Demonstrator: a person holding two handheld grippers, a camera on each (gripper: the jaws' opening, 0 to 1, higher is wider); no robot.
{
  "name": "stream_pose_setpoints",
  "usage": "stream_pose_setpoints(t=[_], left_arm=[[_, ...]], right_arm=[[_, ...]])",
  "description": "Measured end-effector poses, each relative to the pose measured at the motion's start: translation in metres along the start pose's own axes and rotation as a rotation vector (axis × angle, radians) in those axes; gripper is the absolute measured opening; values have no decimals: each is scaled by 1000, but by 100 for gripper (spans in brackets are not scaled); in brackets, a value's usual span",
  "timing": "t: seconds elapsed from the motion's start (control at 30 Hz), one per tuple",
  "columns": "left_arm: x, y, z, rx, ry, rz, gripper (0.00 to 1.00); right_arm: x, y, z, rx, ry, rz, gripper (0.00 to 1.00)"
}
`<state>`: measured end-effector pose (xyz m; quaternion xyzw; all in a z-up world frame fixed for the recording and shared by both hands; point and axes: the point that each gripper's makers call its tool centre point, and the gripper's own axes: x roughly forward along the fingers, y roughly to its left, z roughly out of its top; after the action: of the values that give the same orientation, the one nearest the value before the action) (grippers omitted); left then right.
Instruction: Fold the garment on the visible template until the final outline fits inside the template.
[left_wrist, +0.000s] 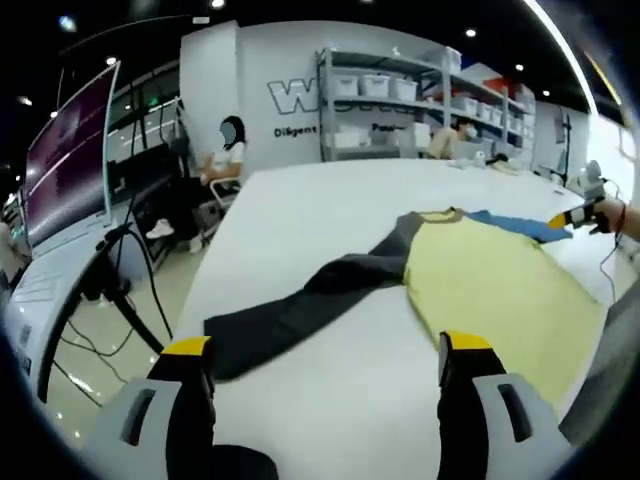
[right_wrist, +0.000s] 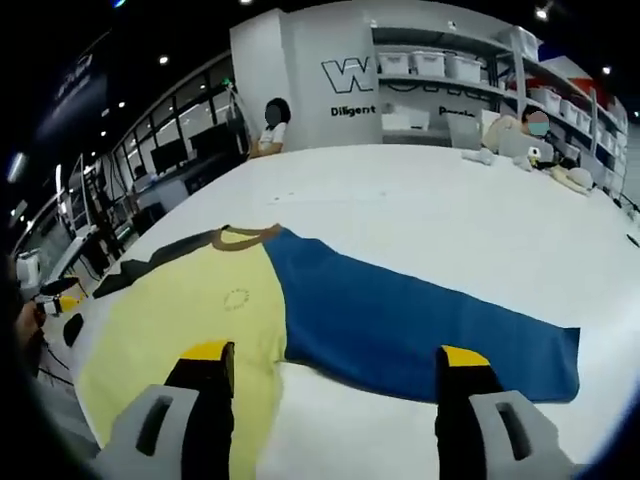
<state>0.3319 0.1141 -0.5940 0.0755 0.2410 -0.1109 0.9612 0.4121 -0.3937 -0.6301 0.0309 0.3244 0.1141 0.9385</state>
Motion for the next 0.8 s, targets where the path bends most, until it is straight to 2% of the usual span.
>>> stream_pose_setpoints(t=[0.07,0.13,0.17,0.2,0.27,0.47,0.57,0.73,0.8], left_arm=[[-5,-8,2,20,-6,-22,98],[-9,-15,2,32,-2,-43,99],[-10,-19,1,41,5,-58,99],[-13,-22,-3,55,36,-72,99],[-17,-25,-4,62,38,-74,99],[-26,-46,-6,67,32,-127,99],[-29,-53,-5,39,10,-154,99],[-32,-57,-13,57,48,-172,99],[-35,-60,-11,60,45,-182,99]], right_arm=[[-2,-8,0,20,0,-8,89],[-4,-18,0,43,1,-24,92],[-5,-25,0,67,-2,-37,93],[-6,-29,-1,84,-2,-49,94],[-6,-36,-4,94,8,-54,96],[-15,-69,-12,95,35,-118,96],[-19,-83,-17,107,47,-139,96],[-26,-102,-22,144,56,-164,96],[-28,-110,-23,162,47,-170,95]])
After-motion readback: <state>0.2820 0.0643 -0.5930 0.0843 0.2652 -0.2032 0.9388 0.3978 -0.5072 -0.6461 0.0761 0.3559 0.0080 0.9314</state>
